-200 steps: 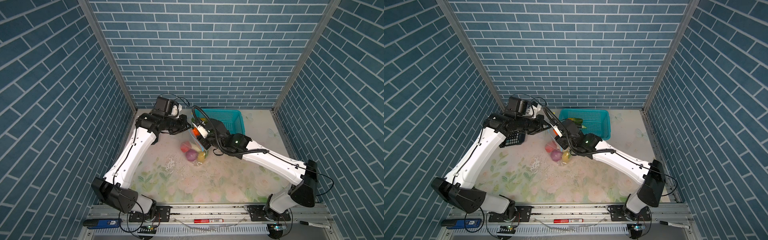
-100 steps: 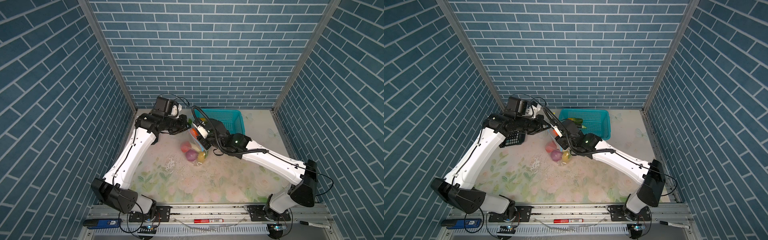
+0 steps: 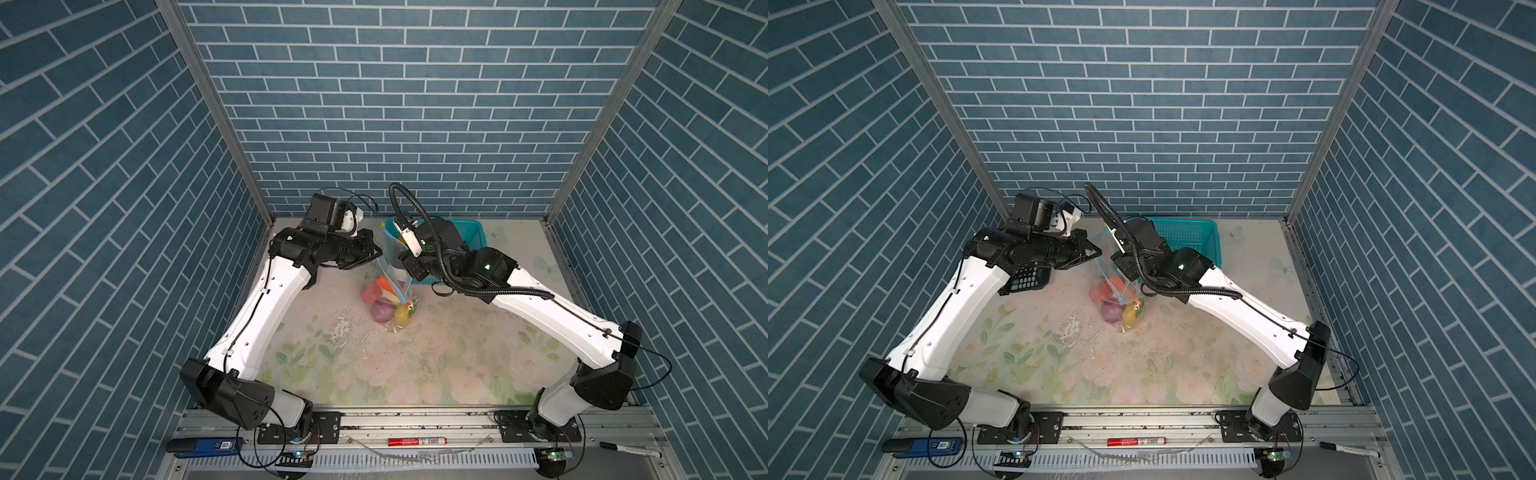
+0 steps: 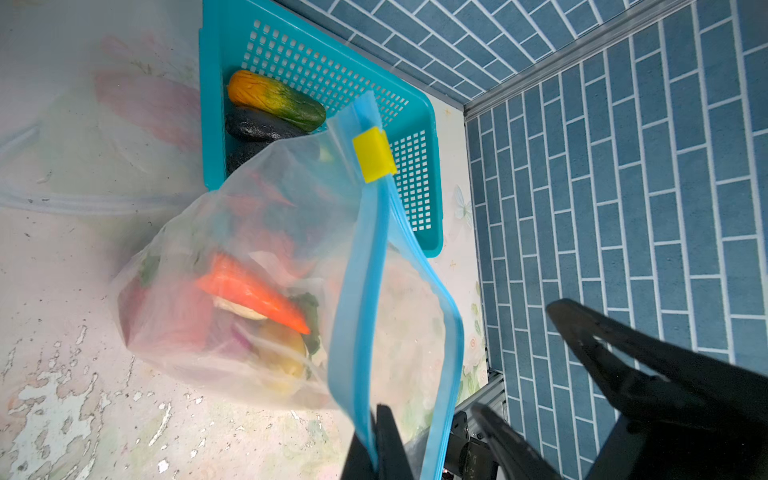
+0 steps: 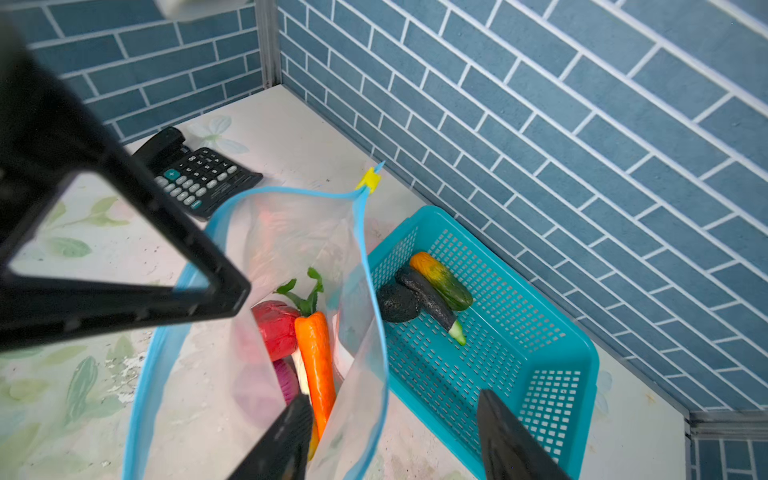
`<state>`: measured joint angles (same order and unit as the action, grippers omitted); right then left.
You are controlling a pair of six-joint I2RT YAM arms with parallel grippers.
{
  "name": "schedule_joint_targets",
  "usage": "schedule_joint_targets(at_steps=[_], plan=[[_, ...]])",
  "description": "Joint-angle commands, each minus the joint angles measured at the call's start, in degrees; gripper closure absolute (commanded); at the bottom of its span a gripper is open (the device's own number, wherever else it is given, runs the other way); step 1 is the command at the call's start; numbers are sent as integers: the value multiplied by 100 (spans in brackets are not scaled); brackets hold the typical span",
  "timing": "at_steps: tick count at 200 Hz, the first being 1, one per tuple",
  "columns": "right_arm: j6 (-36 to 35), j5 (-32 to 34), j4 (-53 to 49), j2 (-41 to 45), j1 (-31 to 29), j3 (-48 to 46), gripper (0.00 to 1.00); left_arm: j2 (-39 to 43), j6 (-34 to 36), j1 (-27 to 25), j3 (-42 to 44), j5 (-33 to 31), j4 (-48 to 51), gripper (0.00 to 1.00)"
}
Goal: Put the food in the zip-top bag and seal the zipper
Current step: 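Raise the right gripper out of the bag back over the basket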
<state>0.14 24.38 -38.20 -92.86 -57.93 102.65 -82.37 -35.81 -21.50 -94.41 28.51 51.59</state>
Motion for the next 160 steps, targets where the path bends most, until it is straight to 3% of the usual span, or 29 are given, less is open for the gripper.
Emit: schedule_joint_targets(at_steps=[1, 48, 87, 115, 138, 160], plan=[[452, 235, -822, -305, 138, 399, 35, 182, -7, 31, 46, 72, -145, 100], [528, -91, -1002, -295, 340, 489, 36, 282, 74, 109, 119, 23, -90, 100], [-70, -546, -409, -47, 423, 119, 33, 387, 59, 146, 268, 8, -231, 100], [-426, -205, 55, 89, 555, -201, 15, 431, 54, 150, 405, 22, -325, 100], [-465, -720, 114, 81, 959, -171, 2, 440, 54, 160, 467, 21, -334, 100], [-650, -706, 369, 41, 1168, -294, 1, 470, 69, 161, 539, 8, -343, 100]])
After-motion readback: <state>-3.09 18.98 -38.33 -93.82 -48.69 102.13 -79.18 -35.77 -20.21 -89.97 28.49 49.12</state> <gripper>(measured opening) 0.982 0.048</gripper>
